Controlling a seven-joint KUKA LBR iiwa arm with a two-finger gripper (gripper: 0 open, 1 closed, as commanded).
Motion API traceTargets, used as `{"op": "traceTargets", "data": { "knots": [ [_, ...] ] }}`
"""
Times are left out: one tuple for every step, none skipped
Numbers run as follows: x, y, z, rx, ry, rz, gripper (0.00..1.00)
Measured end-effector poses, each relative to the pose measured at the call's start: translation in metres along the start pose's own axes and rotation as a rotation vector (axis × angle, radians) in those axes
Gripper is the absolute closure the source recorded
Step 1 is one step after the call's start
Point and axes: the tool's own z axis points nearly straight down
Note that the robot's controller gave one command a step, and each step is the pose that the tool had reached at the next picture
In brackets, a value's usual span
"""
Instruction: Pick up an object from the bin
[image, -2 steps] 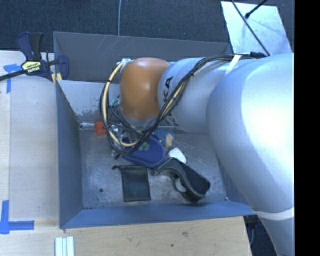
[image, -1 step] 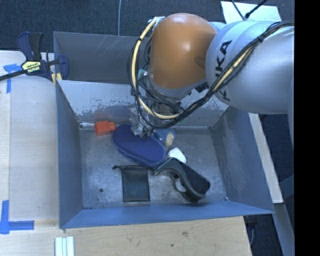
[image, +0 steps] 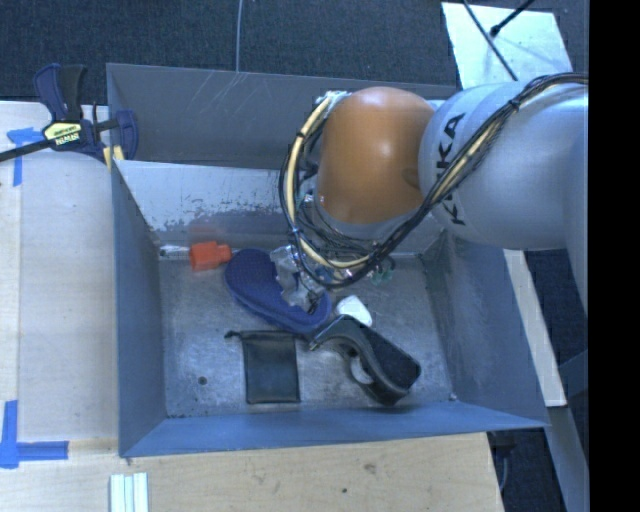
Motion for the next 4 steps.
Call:
{"op": "traceTargets", "data": {
  "knots": [
    [-0.002,0.001,-0.002,0.0,-0.005,0.0,0.0],
    [0.073,0.088,0.066,-0.003,0.003,0.254,0.0],
    [0.063,0.075,0.09,0.0,-0.003,-0.136,0.0],
    [0.062,0.075,0.089,0.0,-0.006,-0.135,1.0]
  ]
}}
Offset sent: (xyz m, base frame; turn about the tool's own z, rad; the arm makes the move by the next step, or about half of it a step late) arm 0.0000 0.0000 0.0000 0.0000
